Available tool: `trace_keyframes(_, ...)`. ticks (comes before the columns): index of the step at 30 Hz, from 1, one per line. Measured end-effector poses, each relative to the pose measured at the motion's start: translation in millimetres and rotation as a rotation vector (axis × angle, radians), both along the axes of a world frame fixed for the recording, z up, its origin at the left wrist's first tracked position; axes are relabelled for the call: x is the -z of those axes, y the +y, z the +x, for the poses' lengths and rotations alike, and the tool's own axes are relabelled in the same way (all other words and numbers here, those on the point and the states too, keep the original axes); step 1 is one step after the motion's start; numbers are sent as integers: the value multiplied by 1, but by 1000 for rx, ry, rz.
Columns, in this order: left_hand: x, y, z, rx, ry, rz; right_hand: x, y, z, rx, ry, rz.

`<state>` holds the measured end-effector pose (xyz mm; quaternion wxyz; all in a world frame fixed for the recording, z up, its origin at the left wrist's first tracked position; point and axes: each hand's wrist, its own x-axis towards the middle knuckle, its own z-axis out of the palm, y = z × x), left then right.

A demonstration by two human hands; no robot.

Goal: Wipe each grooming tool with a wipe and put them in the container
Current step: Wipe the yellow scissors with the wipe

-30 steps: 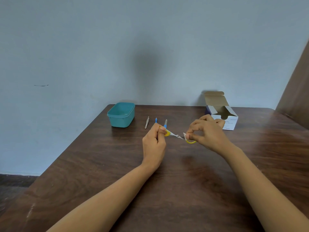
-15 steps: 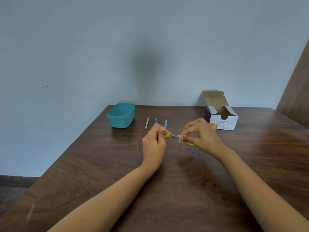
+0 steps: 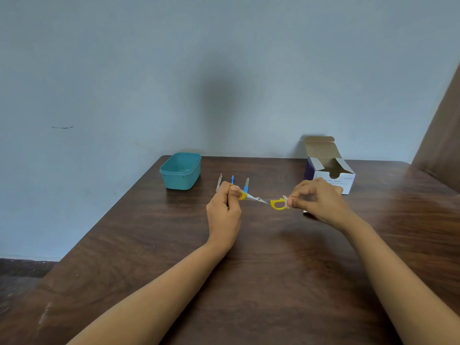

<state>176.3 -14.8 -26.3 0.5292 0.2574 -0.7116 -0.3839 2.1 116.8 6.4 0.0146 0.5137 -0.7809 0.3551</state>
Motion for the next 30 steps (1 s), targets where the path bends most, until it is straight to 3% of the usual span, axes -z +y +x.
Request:
trace_keyframes(5,-1,-5,-2,-54,21,109,8,-4,8,-112,-416,-119)
trace_keyframes(11,1,-5,-3,-45,55,172,7,-14,18,21,-791,-341)
trace_keyframes(24,2,7,-2,243,-40,239,0,-28,39,265,-1225,-601)
trace_keyframes(30,7,13,-2,250,-265,2,-1,-35,54,227,-1270,-555)
